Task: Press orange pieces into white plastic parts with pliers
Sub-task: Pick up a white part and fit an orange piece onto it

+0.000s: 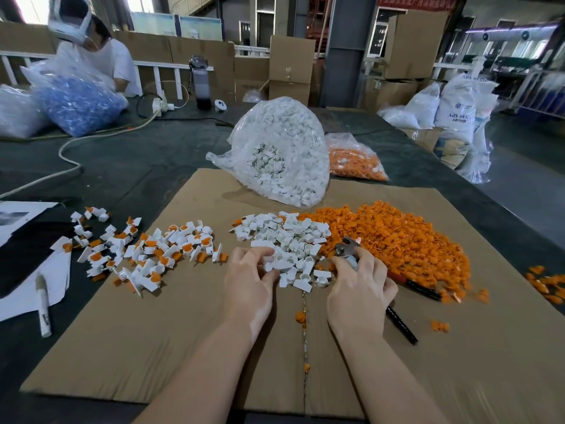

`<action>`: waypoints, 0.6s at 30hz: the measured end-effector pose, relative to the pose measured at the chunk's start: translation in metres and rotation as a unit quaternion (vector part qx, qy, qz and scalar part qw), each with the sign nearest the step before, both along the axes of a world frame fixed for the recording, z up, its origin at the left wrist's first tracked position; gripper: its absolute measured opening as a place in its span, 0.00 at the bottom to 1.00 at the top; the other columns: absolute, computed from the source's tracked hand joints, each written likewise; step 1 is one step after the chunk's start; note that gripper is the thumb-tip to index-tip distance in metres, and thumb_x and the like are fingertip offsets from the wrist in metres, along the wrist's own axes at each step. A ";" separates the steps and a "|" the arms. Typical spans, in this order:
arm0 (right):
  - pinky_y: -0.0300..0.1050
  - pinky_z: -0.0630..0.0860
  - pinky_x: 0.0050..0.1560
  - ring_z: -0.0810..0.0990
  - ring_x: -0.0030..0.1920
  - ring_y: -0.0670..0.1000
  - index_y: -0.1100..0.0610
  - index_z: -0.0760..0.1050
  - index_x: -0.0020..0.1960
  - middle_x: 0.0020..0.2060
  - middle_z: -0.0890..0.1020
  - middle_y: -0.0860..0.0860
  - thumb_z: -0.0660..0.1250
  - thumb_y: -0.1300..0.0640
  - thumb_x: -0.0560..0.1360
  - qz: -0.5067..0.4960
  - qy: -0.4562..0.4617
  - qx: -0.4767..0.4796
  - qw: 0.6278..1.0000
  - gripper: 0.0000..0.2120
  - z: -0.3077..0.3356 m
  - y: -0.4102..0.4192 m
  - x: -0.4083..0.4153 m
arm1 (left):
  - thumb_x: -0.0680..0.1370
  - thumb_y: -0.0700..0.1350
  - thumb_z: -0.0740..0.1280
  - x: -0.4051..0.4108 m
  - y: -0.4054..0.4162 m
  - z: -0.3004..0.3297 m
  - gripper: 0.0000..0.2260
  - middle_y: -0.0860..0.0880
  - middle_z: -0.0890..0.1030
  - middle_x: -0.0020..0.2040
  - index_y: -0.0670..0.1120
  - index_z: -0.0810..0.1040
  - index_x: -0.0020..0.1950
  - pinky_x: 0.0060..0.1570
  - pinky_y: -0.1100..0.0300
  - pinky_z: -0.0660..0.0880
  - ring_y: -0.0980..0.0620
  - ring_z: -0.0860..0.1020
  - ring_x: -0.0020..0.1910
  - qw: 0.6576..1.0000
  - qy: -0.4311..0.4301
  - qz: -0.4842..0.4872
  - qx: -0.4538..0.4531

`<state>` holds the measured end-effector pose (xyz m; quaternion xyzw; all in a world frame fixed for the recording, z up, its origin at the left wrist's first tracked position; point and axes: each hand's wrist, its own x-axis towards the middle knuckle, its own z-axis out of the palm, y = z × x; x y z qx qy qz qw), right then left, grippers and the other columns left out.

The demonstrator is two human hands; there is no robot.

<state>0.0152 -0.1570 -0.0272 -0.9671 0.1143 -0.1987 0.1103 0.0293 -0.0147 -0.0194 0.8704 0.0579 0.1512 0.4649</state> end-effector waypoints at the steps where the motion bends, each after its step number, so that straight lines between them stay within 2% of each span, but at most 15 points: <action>1: 0.54 0.53 0.62 0.56 0.69 0.55 0.48 0.71 0.65 0.71 0.60 0.53 0.57 0.65 0.76 0.000 0.006 -0.004 1.000 0.22 0.000 0.000 0.000 | 0.75 0.41 0.69 0.000 0.000 0.000 0.15 0.57 0.68 0.47 0.51 0.76 0.61 0.45 0.73 0.61 0.59 0.70 0.44 1.000 -0.002 -0.005 0.005; 3: 0.53 0.54 0.62 0.55 0.69 0.54 0.47 0.71 0.65 0.71 0.59 0.52 0.58 0.63 0.77 -0.002 0.016 -0.009 1.000 0.20 0.001 0.001 0.001 | 0.75 0.41 0.69 0.001 0.000 0.000 0.16 0.59 0.66 0.44 0.51 0.76 0.63 0.44 0.74 0.60 0.60 0.69 0.43 1.000 -0.004 -0.015 0.013; 6: 0.52 0.56 0.61 0.56 0.69 0.53 0.46 0.70 0.63 0.70 0.60 0.50 0.59 0.59 0.78 -0.004 0.024 -0.016 1.000 0.15 0.000 0.000 0.002 | 0.75 0.41 0.69 0.002 0.000 -0.001 0.14 0.59 0.66 0.44 0.50 0.76 0.60 0.45 0.75 0.59 0.59 0.69 0.42 1.000 -0.003 -0.020 0.012; 10: 0.52 0.56 0.62 0.60 0.67 0.54 0.48 0.72 0.60 0.68 0.65 0.51 0.62 0.60 0.78 -0.008 0.001 -0.017 1.000 0.13 -0.002 0.000 0.004 | 0.75 0.42 0.70 0.001 0.000 -0.001 0.11 0.59 0.66 0.43 0.52 0.75 0.54 0.40 0.74 0.64 0.62 0.69 0.41 1.000 -0.003 -0.022 0.005; 12: 0.57 0.62 0.59 0.69 0.62 0.58 0.55 0.77 0.54 0.61 0.74 0.54 0.68 0.62 0.74 0.003 -0.051 -0.006 0.999 0.09 0.001 0.001 0.003 | 0.75 0.42 0.70 0.001 0.000 -0.001 0.10 0.57 0.66 0.45 0.53 0.73 0.52 0.40 0.75 0.65 0.60 0.70 0.43 1.000 -0.003 -0.025 -0.008; 14: 0.58 0.71 0.51 0.77 0.52 0.61 0.60 0.79 0.46 0.50 0.81 0.56 0.74 0.63 0.69 0.042 -0.136 0.016 0.990 0.06 0.001 0.002 0.002 | 0.74 0.41 0.70 0.000 0.000 0.000 0.11 0.56 0.67 0.47 0.54 0.72 0.49 0.42 0.72 0.64 0.58 0.71 0.46 0.999 -0.002 -0.026 -0.022; 16: 0.53 0.75 0.40 0.79 0.42 0.59 0.61 0.78 0.42 0.40 0.82 0.56 0.75 0.63 0.68 0.091 -0.180 0.046 0.978 0.06 0.002 0.002 0.000 | 0.74 0.41 0.70 -0.001 0.000 0.001 0.11 0.55 0.70 0.47 0.54 0.71 0.46 0.38 0.72 0.65 0.59 0.72 0.44 0.999 -0.005 -0.025 -0.032; 18: 0.49 0.75 0.33 0.78 0.36 0.56 0.61 0.76 0.40 0.35 0.81 0.54 0.74 0.64 0.68 0.129 -0.191 0.077 0.970 0.07 0.003 0.002 0.000 | 0.73 0.41 0.71 -0.002 -0.001 0.000 0.11 0.55 0.74 0.43 0.54 0.71 0.41 0.35 0.74 0.66 0.60 0.72 0.40 0.999 -0.007 -0.021 -0.048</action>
